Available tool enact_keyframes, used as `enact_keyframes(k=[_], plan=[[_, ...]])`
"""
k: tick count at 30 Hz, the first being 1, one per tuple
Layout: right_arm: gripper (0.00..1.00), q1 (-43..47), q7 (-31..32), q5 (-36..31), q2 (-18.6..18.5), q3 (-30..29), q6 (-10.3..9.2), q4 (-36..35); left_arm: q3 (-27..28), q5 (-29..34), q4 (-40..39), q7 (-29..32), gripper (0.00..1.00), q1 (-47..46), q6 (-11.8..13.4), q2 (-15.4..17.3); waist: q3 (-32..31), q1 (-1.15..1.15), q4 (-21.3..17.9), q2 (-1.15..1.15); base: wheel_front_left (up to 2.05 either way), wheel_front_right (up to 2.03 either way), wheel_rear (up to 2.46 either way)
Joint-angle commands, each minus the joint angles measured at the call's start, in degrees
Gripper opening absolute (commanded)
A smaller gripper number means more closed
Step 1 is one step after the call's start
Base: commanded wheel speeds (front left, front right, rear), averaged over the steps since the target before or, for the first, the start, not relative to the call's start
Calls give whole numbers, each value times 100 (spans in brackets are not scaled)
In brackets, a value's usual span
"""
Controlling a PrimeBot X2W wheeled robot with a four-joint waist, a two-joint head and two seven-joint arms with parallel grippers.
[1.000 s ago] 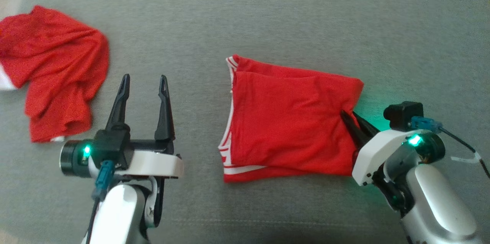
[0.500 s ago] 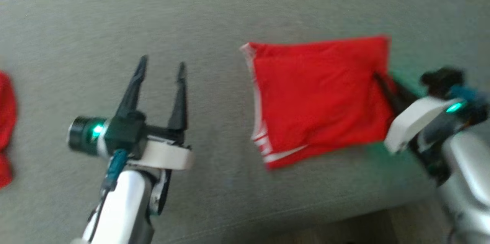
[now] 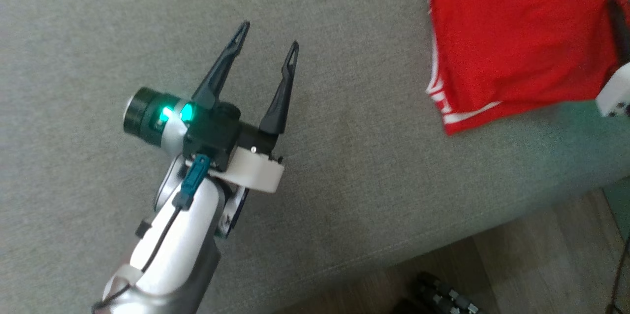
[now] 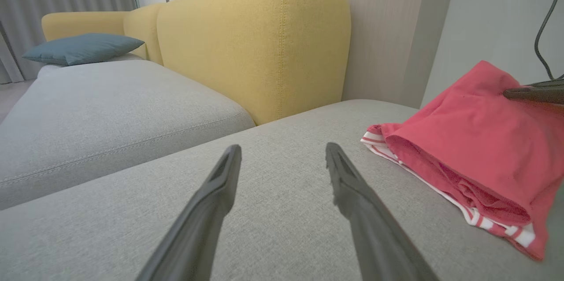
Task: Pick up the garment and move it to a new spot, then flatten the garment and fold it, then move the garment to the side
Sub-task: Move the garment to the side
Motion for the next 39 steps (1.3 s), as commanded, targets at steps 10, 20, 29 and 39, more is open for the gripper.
enact_keyframes(k=[10, 20, 29, 39], plan=[[0, -648, -288, -545, -361, -452, 20, 671, -148, 204, -189, -7, 100, -687, -117, -37, 747, 0, 104, 0, 0, 0, 0], [100, -901, -781, -1268, -213, -1031, 20, 1240, -331, 178, -92, -21, 100, -903, -150, -98, 865, 0, 287, 0, 0, 0, 0], [100, -460, -1647, -1510, 374, -1329, 20, 810, -267, 26, -47, -26, 100, -695, -23, -68, 453, 0, 378, 0, 0, 0, 0], [100, 1287, -1701, -1260, 1588, -800, 20, -1202, 134, -320, -103, -27, 100, 180, 410, 54, -451, 0, 803, 0, 0, 0, 0]])
